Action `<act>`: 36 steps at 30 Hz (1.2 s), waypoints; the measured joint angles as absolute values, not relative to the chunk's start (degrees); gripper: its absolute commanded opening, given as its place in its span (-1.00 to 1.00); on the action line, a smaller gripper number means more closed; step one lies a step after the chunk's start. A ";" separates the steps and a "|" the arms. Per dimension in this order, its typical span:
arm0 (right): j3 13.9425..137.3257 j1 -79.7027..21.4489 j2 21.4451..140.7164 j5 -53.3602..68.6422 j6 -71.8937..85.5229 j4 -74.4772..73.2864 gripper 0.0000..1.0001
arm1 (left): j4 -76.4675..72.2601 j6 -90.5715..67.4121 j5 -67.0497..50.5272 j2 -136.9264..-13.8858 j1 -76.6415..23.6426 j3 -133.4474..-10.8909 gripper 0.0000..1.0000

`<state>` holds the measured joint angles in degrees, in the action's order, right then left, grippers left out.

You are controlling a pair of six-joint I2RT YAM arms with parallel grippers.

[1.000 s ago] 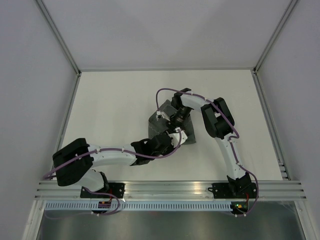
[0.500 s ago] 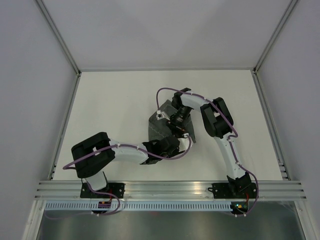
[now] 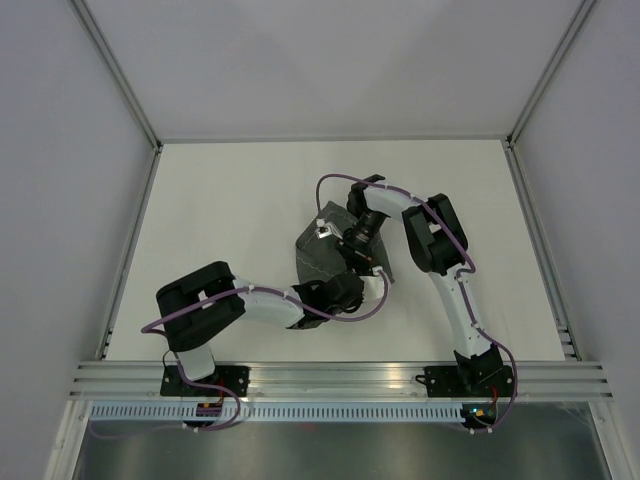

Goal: Fold the napkin, place the utensils inside, and roll it up
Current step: Roll the napkin with the utensil

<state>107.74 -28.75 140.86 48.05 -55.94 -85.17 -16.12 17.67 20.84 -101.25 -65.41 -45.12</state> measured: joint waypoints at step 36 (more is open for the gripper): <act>60.86 -10.31 86.37 42.39 -51.79 -45.15 0.32 | -9.78 5.72 -42.06 -109.06 -41.23 -54.85 -0.95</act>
<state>60.86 -10.31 86.37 42.39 -51.79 -45.15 -9.78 5.72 -42.06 -109.06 -41.23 -54.85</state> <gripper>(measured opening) 0.648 0.107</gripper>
